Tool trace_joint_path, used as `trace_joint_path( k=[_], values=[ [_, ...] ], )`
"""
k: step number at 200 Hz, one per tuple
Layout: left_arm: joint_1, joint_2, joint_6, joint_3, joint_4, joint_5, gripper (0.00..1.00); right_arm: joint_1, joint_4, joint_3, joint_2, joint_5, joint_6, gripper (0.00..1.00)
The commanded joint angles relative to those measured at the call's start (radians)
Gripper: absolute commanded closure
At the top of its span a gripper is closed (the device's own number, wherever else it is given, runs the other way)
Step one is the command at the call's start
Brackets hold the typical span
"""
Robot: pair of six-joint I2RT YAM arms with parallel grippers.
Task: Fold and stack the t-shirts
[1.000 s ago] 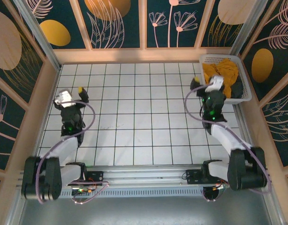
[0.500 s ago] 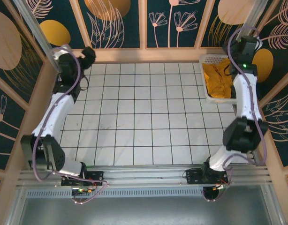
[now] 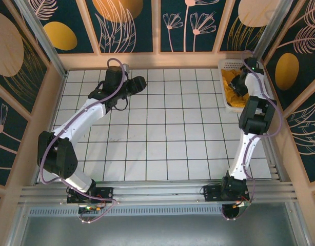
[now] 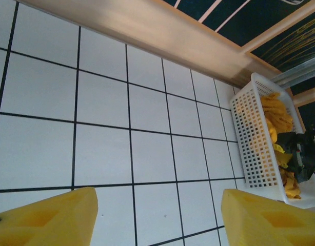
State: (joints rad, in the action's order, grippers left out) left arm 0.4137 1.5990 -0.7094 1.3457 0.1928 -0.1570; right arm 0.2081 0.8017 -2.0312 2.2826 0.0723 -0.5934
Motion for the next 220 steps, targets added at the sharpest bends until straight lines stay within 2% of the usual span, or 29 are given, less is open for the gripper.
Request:
trace_joint_path(
  k=[1,16,40,95,129,151,178,195,220],
  values=[
    [0.002,-0.054,0.007,-0.021,0.020,0.008,0.40,0.001,-0.010,-0.019,-0.058,0.017,-0.029,0.84],
    [0.002,-0.069,0.019,-0.025,0.029,0.020,0.43,0.002,-0.049,0.006,-0.116,-0.008,-0.032,1.00],
    [0.002,-0.086,0.025,-0.029,0.034,0.027,0.50,-0.001,-0.130,0.053,-0.245,-0.046,-0.030,1.00],
    [0.002,-0.097,0.010,-0.036,0.023,0.075,0.54,-0.023,-0.432,0.120,-0.573,-0.059,-0.020,1.00],
    [0.002,-0.101,0.001,-0.034,0.024,0.127,0.55,-0.105,-0.647,0.098,-0.716,-0.076,0.035,1.00],
    [0.002,-0.110,-0.001,-0.037,0.037,0.169,0.55,-0.218,-0.722,0.039,-0.753,-0.104,0.105,1.00],
    [0.002,-0.138,-0.003,-0.033,0.081,0.281,0.55,-0.390,-0.734,-0.014,-0.751,-0.124,0.152,1.00],
    [0.002,-0.170,0.000,-0.020,0.122,0.383,0.53,-0.540,-0.728,0.011,-0.738,-0.164,0.151,1.00],
    [0.001,-0.238,0.009,-0.008,0.174,0.558,0.49,-0.768,-0.719,0.138,-0.678,-0.231,0.115,1.00]
  ],
)
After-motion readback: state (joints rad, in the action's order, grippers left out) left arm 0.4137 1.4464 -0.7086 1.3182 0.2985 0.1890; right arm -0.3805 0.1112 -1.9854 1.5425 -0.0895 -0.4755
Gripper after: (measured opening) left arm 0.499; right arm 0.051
